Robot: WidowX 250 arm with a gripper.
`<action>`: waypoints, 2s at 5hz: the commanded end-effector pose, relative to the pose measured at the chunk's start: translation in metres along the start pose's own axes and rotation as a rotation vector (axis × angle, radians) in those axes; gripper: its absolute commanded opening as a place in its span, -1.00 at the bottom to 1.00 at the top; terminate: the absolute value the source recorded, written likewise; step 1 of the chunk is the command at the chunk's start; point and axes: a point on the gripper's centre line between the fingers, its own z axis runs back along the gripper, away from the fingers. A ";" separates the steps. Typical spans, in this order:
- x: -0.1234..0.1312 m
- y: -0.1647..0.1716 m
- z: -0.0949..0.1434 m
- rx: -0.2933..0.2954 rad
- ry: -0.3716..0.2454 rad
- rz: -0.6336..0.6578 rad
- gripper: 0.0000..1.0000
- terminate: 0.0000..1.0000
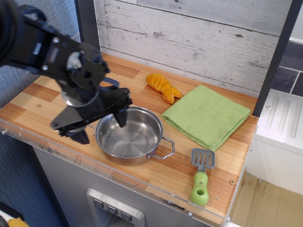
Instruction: Move the pot from edge to corner to the table.
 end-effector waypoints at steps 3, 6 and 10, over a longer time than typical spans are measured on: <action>-0.027 -0.024 -0.026 0.065 0.008 -0.068 -1.00 -1.00; -0.027 -0.028 -0.011 0.043 -0.003 -0.091 -1.00 -1.00; 0.020 -0.024 0.038 -0.032 -0.068 -0.084 -1.00 -1.00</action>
